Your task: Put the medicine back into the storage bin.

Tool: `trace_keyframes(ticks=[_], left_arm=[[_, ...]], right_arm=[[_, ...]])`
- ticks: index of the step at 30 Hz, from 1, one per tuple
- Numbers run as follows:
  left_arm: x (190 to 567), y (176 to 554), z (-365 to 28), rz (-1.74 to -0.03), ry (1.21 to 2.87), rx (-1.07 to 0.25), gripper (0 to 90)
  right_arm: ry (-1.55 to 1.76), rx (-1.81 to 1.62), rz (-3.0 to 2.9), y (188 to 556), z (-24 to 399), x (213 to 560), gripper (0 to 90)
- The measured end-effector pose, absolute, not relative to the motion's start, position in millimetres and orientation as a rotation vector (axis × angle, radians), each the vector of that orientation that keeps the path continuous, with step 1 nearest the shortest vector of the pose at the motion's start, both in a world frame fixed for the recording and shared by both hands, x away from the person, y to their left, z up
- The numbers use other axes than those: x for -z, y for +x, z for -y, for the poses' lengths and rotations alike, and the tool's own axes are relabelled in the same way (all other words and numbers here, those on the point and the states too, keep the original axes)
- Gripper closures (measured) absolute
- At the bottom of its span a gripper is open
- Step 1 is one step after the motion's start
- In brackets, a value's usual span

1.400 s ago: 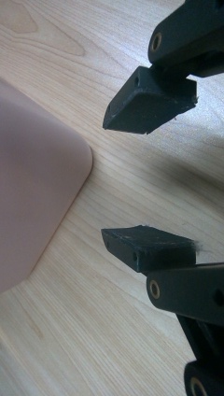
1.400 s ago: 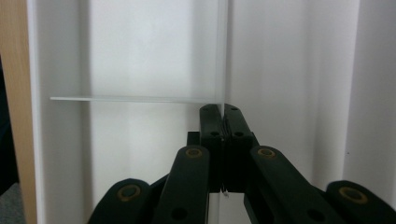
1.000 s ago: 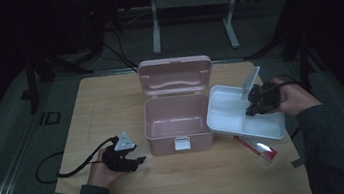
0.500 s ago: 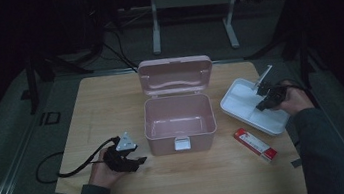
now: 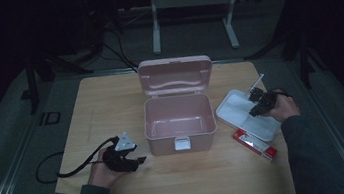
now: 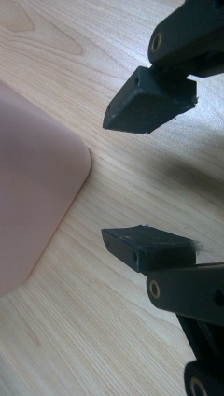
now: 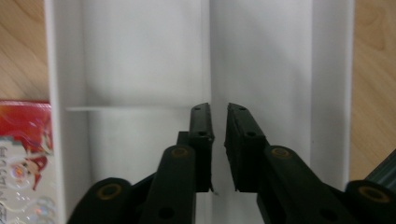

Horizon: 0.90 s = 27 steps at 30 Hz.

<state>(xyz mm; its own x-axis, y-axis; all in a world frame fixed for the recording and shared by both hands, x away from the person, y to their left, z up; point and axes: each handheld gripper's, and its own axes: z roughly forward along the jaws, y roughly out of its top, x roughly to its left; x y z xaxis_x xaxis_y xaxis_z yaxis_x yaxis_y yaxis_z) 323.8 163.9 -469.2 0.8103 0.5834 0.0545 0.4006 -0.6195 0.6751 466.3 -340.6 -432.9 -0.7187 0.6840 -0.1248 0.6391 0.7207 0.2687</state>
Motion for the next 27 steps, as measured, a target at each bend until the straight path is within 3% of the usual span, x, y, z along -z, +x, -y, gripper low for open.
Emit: trace_keyframes(ticks=[11,27], left_arm=[[469,324,-164,-0.720,2.317,-0.359,41.0],[469,323,-164,-0.721,2.315,-0.359,41.0]], right_arm=[[1.064,-0.428,-2.660,455,334,428,64.3],[1.083,-0.500,-2.641,427,331,420,57.6]])
